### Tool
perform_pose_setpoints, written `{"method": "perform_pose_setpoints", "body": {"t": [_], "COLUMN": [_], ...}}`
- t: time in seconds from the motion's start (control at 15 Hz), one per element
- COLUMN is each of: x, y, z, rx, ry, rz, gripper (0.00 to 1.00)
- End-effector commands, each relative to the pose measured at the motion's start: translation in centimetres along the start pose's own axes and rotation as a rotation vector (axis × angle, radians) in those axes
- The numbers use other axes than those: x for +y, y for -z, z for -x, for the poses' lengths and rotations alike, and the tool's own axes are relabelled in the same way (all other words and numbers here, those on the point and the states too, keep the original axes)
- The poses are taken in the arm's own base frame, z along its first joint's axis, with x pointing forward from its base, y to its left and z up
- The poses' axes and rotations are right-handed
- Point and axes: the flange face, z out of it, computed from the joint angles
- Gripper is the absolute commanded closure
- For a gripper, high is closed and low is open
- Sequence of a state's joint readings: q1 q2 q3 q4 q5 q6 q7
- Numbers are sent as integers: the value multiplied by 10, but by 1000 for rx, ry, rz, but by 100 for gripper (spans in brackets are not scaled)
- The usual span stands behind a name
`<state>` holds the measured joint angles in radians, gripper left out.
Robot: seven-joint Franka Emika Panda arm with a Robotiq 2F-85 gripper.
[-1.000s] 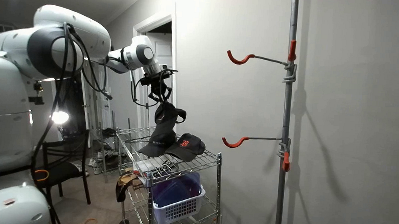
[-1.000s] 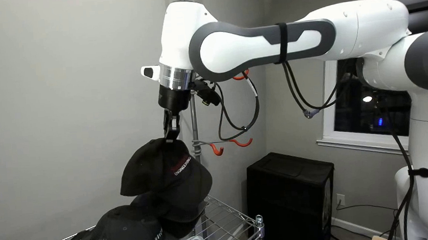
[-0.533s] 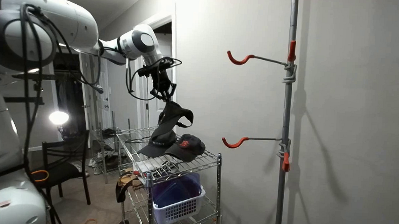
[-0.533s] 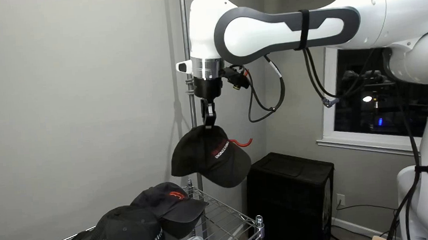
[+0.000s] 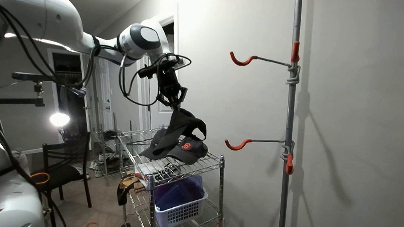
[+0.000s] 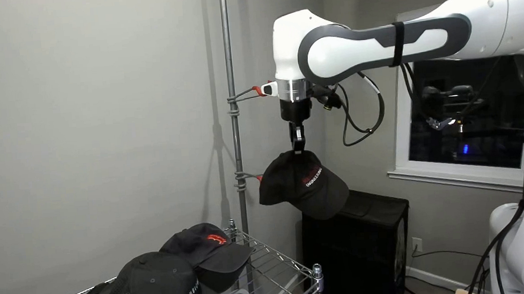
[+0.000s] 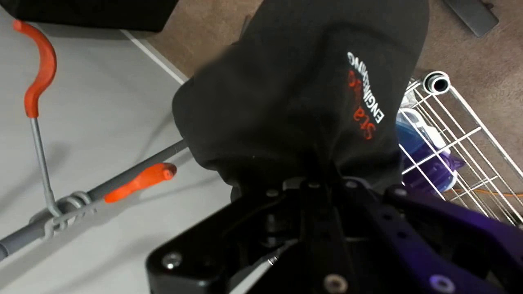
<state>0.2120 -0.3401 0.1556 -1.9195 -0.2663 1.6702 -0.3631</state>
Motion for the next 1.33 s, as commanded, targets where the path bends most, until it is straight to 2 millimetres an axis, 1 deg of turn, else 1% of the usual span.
{"method": "perform_pose_setpoints", "body": {"t": [0.0,0.2,0.4,0.47,0.93,1.07,1.27], "x": [11,16,16,18,17,42,105], "y": [-13,-21,-25,-23,-25,-27,-33], "z": [28,36,40,30,33,50,106], "rx": [-13,-12,2,-22,-22,-19,-21], "ry": [-40,-58,-50,-58,-60,-125,-301], "rz": [12,5,-16,-18,-18,-27,-50], "gripper": [98,98,98,97,97,98,98]}}
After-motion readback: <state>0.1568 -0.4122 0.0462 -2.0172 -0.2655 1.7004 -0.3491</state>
